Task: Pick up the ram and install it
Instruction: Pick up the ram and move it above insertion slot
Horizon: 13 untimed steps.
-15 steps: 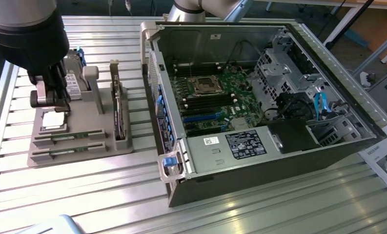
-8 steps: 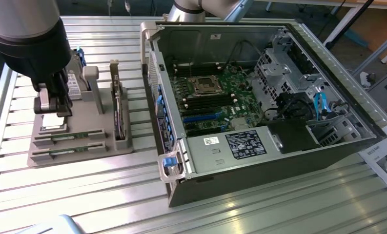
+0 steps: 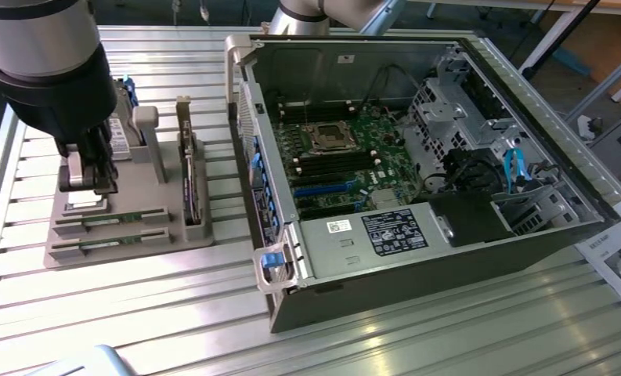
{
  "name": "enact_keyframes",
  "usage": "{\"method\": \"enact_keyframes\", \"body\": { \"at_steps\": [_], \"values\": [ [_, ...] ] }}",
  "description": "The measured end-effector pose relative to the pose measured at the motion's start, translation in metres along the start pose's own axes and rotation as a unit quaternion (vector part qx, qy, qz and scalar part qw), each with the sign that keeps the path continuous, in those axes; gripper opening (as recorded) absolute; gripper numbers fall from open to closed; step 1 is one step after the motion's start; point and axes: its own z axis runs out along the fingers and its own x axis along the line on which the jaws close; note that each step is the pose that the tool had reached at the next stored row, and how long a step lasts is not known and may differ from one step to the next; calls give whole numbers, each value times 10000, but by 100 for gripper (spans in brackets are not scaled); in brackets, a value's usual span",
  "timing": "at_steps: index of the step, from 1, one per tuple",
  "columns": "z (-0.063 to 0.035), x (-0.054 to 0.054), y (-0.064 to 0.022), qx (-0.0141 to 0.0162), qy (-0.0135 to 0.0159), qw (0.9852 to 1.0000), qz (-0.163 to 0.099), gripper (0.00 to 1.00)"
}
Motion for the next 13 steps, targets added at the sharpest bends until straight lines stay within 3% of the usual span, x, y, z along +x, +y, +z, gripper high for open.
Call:
{"method": "enact_keyframes", "body": {
  "at_steps": [3, 13],
  "values": [
    [71, 14, 0, 0, 0, 10000, 0, 25],
    [176, 28, -3, 0, 0, 10000, 0, 25]
  ]
}}
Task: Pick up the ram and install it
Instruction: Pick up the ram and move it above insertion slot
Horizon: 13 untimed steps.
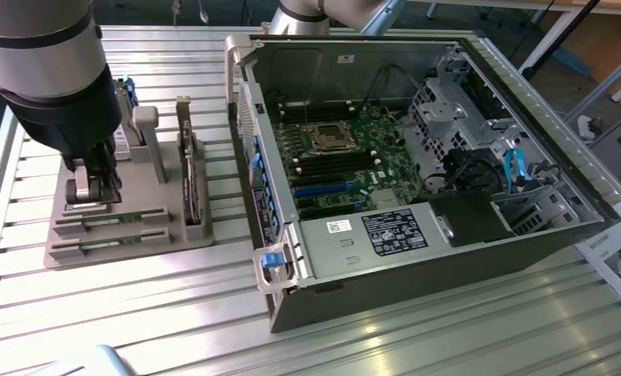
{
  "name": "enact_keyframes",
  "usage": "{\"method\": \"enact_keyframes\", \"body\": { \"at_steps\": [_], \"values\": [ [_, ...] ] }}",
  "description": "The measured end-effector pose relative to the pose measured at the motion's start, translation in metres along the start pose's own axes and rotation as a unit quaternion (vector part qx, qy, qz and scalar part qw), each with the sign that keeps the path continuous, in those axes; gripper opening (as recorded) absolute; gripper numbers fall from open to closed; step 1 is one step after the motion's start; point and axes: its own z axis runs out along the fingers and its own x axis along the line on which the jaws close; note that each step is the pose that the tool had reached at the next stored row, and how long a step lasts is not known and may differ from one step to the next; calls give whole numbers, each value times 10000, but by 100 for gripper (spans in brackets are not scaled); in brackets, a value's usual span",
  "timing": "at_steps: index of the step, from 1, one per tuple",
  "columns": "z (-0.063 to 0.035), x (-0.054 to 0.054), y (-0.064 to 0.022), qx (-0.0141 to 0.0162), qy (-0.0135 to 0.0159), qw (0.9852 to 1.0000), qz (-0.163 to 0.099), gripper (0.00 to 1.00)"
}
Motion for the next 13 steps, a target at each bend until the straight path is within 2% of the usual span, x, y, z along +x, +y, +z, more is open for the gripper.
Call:
{"method": "enact_keyframes", "body": {
  "at_steps": [3, 13],
  "values": [
    [46, 4, -2, 0, 0, 10000, 0, 25],
    [47, 35, -2, 0, 1, 10000, 0, 25]
  ]
}}
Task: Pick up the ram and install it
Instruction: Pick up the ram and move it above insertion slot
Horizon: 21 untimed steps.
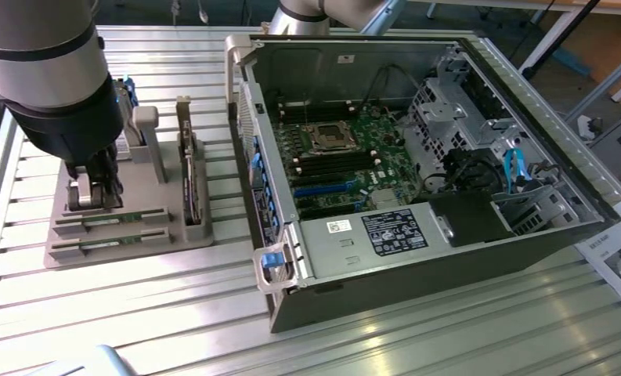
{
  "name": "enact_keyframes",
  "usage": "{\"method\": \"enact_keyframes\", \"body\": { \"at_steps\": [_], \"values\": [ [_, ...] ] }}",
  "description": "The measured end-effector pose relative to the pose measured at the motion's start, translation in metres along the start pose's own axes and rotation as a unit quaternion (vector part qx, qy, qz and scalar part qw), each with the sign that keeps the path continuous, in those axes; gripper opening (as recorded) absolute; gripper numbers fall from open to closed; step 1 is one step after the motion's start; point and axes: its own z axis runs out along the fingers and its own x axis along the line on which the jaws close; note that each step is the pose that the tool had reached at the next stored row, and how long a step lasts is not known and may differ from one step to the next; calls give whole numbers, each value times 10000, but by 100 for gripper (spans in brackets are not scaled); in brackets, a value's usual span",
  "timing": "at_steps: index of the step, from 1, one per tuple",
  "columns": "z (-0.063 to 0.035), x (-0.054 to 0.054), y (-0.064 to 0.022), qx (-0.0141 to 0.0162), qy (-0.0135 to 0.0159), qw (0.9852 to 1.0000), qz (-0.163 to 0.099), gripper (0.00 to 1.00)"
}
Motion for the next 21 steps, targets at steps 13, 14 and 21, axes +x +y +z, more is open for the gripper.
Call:
{"method": "enact_keyframes", "body": {
  "at_steps": [13, 14, 21],
  "values": [
    [212, 48, -7, 0, 1, 10000, 1, 25],
    [227, 51, -8, 0, 1, 10000, 1, 25],
    [291, 64, -10, -1, 1, 10000, 0, 25]
  ]
}}
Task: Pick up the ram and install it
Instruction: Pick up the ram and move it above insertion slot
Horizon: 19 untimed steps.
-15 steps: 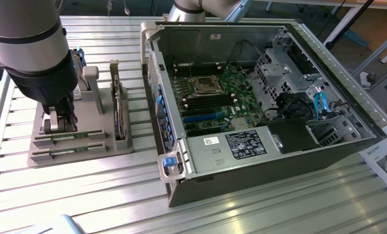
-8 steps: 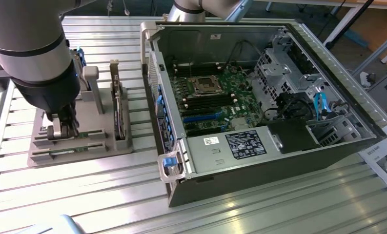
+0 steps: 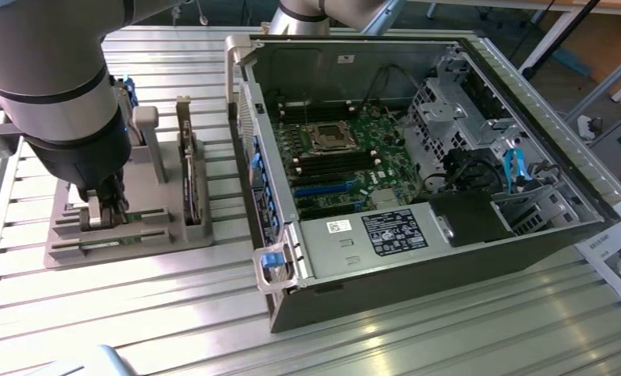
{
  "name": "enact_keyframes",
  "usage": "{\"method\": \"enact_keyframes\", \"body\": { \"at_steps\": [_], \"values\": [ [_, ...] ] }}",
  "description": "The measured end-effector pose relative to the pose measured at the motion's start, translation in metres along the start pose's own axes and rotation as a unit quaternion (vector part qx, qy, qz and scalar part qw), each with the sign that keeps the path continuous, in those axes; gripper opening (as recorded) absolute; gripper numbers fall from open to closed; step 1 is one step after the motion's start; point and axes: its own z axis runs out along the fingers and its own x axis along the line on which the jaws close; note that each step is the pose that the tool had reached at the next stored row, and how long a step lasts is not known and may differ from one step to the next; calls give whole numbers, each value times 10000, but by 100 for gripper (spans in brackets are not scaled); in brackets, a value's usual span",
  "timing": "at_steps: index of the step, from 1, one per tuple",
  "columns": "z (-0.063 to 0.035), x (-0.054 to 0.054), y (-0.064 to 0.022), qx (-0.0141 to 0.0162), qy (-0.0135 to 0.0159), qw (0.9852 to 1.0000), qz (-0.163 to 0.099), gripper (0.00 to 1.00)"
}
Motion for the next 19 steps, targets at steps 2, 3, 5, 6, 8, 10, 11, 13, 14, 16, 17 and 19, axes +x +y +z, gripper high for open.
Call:
{"method": "enact_keyframes", "body": {
  "at_steps": [2, 3, 5, 6, 8, 10, 11, 13, 14, 16, 17, 19],
  "values": [
    [27, 5, -1, 1, -1, 10000, 0, 25],
    [41, 13, -2, 0, 0, 10000, -1, 25],
    [55, 20, -2, 1, -1, 10000, 0, 25],
    [55, 20, -2, 0, 0, 10000, 0, 25],
    [57, 51, -2, 0, 0, 10000, 0, 25],
    [61, 55, -1, 1, 0, 10000, 1, 25],
    [73, 56, -2, 2, -1, 10000, 0, 25],
    [97, 57, -3, 1, 0, 10000, 0, 25],
    [111, 59, -3, 1, 0, 10000, 0, 25],
    [136, 62, -5, 1, 0, 10000, 0, 25],
    [150, 64, -5, 1, 0, 10000, 0, 25],
    [193, 68, -7, 1, 0, 10000, 0, 25]
  ]
}}
